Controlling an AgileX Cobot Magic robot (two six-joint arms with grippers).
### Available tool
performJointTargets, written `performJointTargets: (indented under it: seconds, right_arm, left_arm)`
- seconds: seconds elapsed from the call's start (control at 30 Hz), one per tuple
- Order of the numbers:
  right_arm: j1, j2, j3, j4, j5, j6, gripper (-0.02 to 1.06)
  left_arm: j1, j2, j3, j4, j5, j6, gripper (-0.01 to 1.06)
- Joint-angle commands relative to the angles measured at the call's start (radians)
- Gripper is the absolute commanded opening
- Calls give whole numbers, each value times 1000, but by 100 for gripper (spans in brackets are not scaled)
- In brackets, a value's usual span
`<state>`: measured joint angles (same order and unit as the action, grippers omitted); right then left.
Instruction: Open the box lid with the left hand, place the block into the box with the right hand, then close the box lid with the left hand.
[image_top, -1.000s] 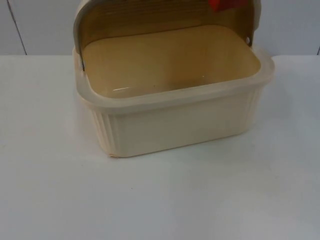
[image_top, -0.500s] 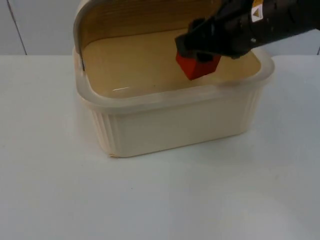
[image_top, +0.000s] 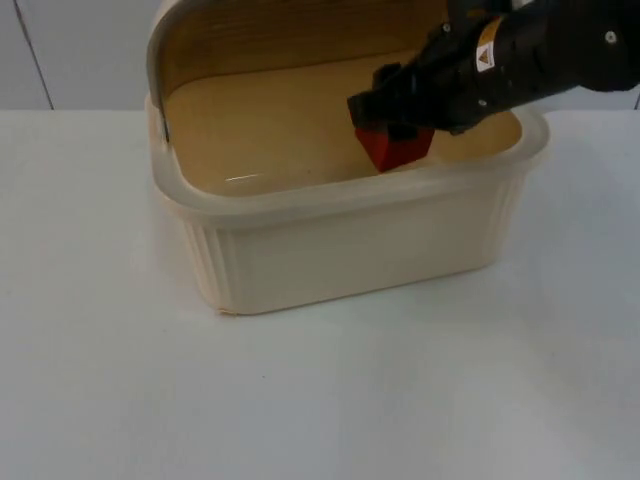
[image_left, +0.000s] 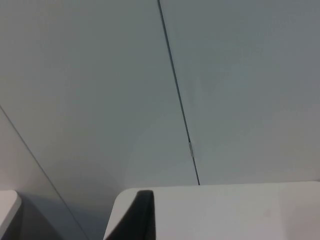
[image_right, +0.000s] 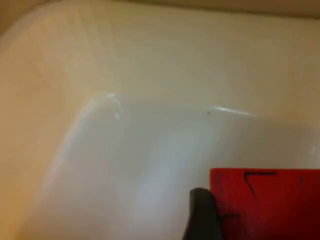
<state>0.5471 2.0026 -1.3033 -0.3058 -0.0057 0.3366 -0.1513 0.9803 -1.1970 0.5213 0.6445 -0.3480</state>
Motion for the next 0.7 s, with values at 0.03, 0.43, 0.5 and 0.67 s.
performJointTargets:
  seconds: [0.03, 0.43, 0.5, 0.67]
  right_arm:
    - [-5, 12, -14, -6, -21, -16, 0]
    - [-5, 50, -55, -4, -15, -14, 31]
    - [-5, 50, -55, -4, -12, -12, 44]
    - [-5, 44, -55, -4, 6, -12, 105]
  left_arm:
    - [2, -5, 2, -1, 0, -6, 104]
    - [2, -5, 2, -6, 7, -6, 104]
    - [2, -5, 2, -6, 10, -6, 104]
    - [2, -5, 2, -9, 13, -6, 104]
